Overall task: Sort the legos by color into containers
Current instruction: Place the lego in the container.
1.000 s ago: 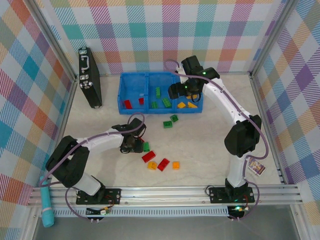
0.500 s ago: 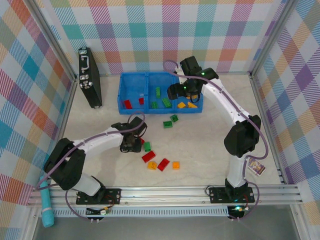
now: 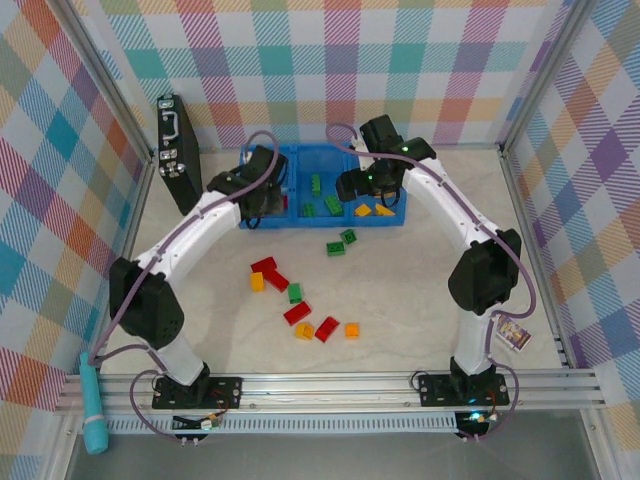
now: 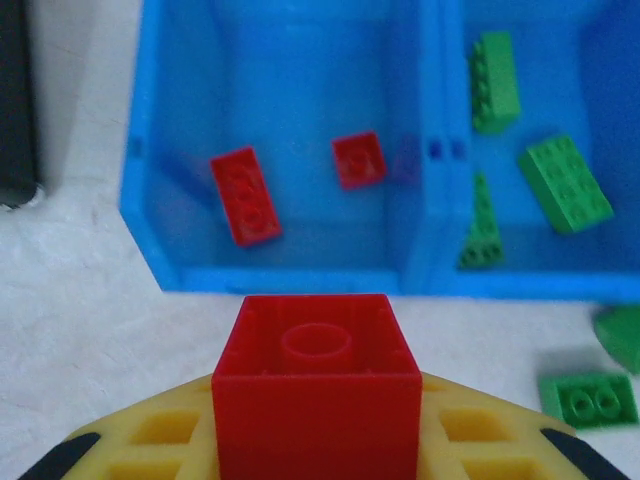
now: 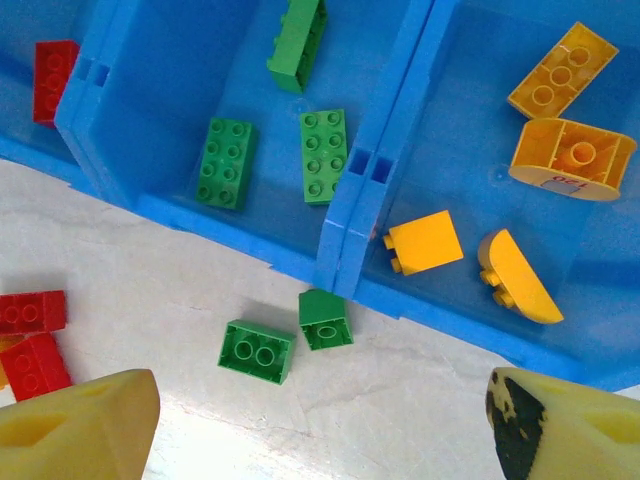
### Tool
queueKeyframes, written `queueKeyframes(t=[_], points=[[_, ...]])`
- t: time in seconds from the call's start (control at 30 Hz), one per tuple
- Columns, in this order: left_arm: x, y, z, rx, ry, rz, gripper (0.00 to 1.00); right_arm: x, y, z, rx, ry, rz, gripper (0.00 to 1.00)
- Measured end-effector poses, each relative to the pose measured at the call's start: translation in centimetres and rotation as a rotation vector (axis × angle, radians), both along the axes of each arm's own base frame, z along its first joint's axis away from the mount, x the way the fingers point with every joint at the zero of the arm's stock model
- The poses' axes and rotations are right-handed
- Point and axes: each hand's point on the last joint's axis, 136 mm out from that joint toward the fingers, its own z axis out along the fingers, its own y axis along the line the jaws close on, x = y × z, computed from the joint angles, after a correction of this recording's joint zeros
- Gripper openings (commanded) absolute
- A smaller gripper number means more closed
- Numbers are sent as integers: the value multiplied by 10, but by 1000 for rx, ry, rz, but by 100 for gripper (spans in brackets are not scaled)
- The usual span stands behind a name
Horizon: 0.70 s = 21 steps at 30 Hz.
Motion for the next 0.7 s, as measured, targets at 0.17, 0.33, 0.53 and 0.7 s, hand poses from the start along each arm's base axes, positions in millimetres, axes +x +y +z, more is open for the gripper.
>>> queueKeyframes(t=[0.17,0.33,0.53,0.7], points=[[42,12,-12,-18,20,52,31,0,-2,-5,-13,2,-6,86],[67,13,-35,-49,61,64,31,4,1,-3,-5,-6,-3,86],[79,8,-82,-67,144,57,32,16,9,-9,-3,-6,15,87],[78,0,-135,-72,255,43,35,22,13,-13,-9,7,24,87]])
